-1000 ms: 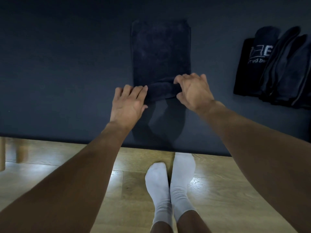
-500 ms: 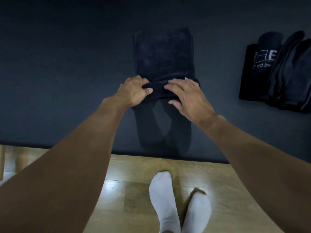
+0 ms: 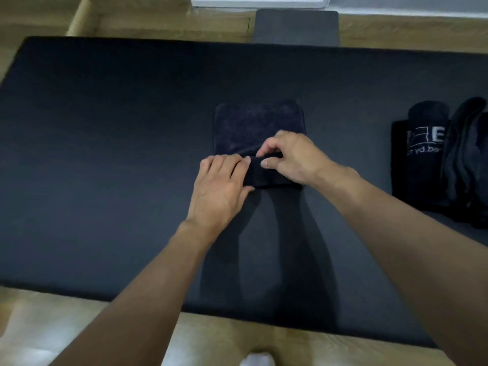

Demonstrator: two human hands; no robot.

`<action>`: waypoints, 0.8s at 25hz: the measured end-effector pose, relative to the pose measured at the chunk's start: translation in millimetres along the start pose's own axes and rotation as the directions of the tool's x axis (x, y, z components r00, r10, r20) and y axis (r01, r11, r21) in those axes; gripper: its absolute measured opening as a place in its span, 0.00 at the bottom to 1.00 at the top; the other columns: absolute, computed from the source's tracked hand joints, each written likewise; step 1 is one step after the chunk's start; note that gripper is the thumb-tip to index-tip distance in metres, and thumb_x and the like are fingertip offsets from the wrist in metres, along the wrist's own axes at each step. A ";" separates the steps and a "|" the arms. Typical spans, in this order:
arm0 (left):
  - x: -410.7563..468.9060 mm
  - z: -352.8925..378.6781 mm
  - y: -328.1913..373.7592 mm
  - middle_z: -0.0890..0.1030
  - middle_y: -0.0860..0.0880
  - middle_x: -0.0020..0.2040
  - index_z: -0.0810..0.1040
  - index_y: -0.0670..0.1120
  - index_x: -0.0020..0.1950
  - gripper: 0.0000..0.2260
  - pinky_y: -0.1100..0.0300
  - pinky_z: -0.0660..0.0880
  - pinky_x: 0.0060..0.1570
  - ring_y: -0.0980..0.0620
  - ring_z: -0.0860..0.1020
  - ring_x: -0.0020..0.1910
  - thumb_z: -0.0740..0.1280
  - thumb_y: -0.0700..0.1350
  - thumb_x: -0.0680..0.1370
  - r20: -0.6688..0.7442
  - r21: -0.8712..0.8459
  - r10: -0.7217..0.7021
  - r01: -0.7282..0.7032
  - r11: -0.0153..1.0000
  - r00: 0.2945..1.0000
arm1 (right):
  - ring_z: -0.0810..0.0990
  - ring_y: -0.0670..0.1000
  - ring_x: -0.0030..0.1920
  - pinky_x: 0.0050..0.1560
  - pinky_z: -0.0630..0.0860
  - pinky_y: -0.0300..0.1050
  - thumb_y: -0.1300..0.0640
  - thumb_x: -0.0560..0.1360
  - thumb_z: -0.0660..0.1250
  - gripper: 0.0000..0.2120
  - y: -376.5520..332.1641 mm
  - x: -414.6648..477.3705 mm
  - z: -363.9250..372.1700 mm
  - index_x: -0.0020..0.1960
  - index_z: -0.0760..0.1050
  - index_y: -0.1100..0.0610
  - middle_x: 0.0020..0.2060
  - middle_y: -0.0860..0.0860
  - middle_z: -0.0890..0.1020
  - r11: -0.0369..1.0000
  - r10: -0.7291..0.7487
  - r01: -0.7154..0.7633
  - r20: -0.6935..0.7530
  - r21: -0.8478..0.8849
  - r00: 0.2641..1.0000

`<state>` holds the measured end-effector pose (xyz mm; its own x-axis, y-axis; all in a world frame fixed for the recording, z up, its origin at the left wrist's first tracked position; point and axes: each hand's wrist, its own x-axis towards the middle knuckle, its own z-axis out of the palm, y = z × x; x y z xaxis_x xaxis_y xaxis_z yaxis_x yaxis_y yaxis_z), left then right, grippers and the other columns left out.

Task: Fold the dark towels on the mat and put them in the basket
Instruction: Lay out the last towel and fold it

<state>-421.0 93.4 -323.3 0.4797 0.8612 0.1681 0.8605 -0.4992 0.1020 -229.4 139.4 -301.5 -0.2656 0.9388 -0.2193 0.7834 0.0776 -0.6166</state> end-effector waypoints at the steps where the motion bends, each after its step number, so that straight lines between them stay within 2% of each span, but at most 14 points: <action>1: 5.8 2.0 -2.0 0.81 0.43 0.54 0.79 0.40 0.62 0.21 0.50 0.67 0.58 0.41 0.78 0.53 0.74 0.50 0.73 0.007 -0.034 -0.020 0.020 0.999 1.000 | 0.77 0.51 0.53 0.61 0.69 0.51 0.56 0.75 0.70 0.06 -0.7 0.1 3.3 0.51 0.81 0.49 0.48 0.47 0.77 0.996 -0.063 0.056 -0.112 -0.064 0.992; 3: 19.6 -1.5 -8.3 0.81 0.44 0.55 0.79 0.43 0.63 0.18 0.51 0.67 0.59 0.42 0.76 0.54 0.72 0.50 0.75 0.060 -0.183 -0.073 0.083 0.980 0.996 | 0.78 0.55 0.49 0.53 0.71 0.50 0.59 0.75 0.68 0.07 2.5 -13.0 14.8 0.52 0.81 0.54 0.47 0.51 0.79 0.941 -0.296 0.212 -0.335 -0.265 0.895; 4: 28.0 -5.1 -12.4 0.81 0.46 0.55 0.79 0.45 0.63 0.18 0.52 0.67 0.60 0.44 0.75 0.56 0.71 0.51 0.76 0.103 -0.288 -0.093 0.119 0.950 0.990 | 0.78 0.56 0.49 0.53 0.72 0.51 0.58 0.75 0.68 0.09 7.1 -23.8 22.4 0.55 0.81 0.57 0.49 0.53 0.80 0.901 -0.389 0.267 -0.366 -0.341 0.846; 6: 45.2 -11.7 -23.7 0.81 0.51 0.55 0.80 0.50 0.63 0.16 0.55 0.69 0.61 0.49 0.74 0.58 0.71 0.52 0.76 0.248 -0.423 -0.134 0.232 0.876 0.960 | 0.78 0.55 0.56 0.59 0.72 0.51 0.53 0.74 0.71 0.19 19.2 -39.1 34.4 0.62 0.78 0.59 0.56 0.54 0.81 0.866 -0.437 0.293 -0.327 -0.405 0.838; 8: 59.2 -13.2 -31.1 0.81 0.54 0.53 0.80 0.54 0.61 0.15 0.55 0.72 0.60 0.52 0.77 0.57 0.71 0.54 0.76 0.369 -0.469 -0.156 0.329 0.820 0.916 | 0.78 0.55 0.58 0.61 0.70 0.49 0.54 0.72 0.74 0.23 26.3 -33.0 32.8 0.64 0.77 0.59 0.58 0.53 0.80 0.890 -0.389 0.272 -0.302 -0.366 0.870; 10: 61.9 -11.9 -29.4 0.82 0.53 0.56 0.79 0.54 0.62 0.16 0.50 0.73 0.61 0.50 0.77 0.58 0.71 0.54 0.76 0.335 -0.463 -0.174 0.323 0.825 0.926 | 0.78 0.55 0.57 0.60 0.68 0.48 0.54 0.73 0.73 0.20 21.9 -17.8 19.3 0.64 0.77 0.56 0.58 0.52 0.81 0.931 -0.304 0.230 -0.251 -0.285 0.919; 11: 57.2 -9.6 -26.0 0.81 0.51 0.57 0.79 0.53 0.64 0.17 0.48 0.71 0.62 0.48 0.76 0.59 0.70 0.54 0.76 0.228 -0.413 -0.181 0.263 0.872 0.957 | 0.77 0.54 0.58 0.60 0.68 0.47 0.53 0.74 0.72 0.19 18.0 -11.2 10.6 0.64 0.77 0.55 0.58 0.51 0.81 0.946 -0.263 0.210 -0.205 -0.247 0.943; 13: 37.9 -4.2 -19.3 0.80 0.47 0.57 0.79 0.47 0.64 0.19 0.47 0.71 0.57 0.43 0.75 0.56 0.71 0.54 0.76 -0.030 -0.188 -0.135 0.127 0.974 0.990 | 0.77 0.51 0.57 0.58 0.69 0.43 0.51 0.74 0.72 0.18 13.4 0.6 -4.0 0.63 0.77 0.52 0.57 0.49 0.81 0.974 -0.185 0.166 -0.121 -0.152 0.975; 15: 19.9 0.4 -12.8 0.80 0.45 0.58 0.78 0.45 0.65 0.23 0.47 0.70 0.54 0.42 0.76 0.56 0.73 0.52 0.73 -0.108 -0.025 -0.070 0.068 0.997 0.992 | 0.77 0.47 0.54 0.52 0.68 0.39 0.52 0.73 0.74 0.17 10.3 11.0 -18.3 0.61 0.79 0.50 0.52 0.46 0.81 0.993 -0.099 0.099 0.004 -0.069 0.995; 16: 18.3 2.0 -11.6 0.80 0.45 0.58 0.78 0.44 0.66 0.23 0.46 0.71 0.54 0.41 0.76 0.56 0.74 0.50 0.72 -0.092 -0.021 -0.081 0.080 0.997 0.992 | 0.77 0.45 0.53 0.50 0.68 0.38 0.52 0.72 0.74 0.16 9.6 17.9 -25.5 0.59 0.80 0.50 0.49 0.45 0.80 0.997 -0.058 0.061 0.071 -0.041 0.996; 18: 33.8 -3.3 -15.8 0.81 0.44 0.57 0.78 0.45 0.66 0.20 0.45 0.70 0.55 0.39 0.76 0.56 0.73 0.46 0.74 -0.016 -0.151 -0.158 0.154 0.976 0.987 | 0.79 0.46 0.53 0.52 0.71 0.39 0.54 0.72 0.75 0.14 7.2 33.4 -36.3 0.57 0.81 0.50 0.48 0.45 0.82 0.998 0.022 -0.031 0.149 0.058 0.989; 20: 60.7 -11.0 -27.7 0.81 0.44 0.58 0.79 0.48 0.66 0.18 0.46 0.71 0.60 0.40 0.76 0.59 0.71 0.47 0.77 0.102 -0.306 -0.235 0.255 0.917 0.967 | 0.80 0.49 0.56 0.59 0.73 0.45 0.54 0.73 0.74 0.13 1.7 41.9 -35.8 0.57 0.81 0.50 0.52 0.48 0.83 0.994 0.049 -0.056 0.077 0.091 0.996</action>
<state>-417.5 158.4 -305.2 0.2788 0.9596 0.0389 0.8593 -0.2673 0.4361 -219.1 190.9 -284.7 -0.2695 0.9128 -0.3069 0.7427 -0.0058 -0.6696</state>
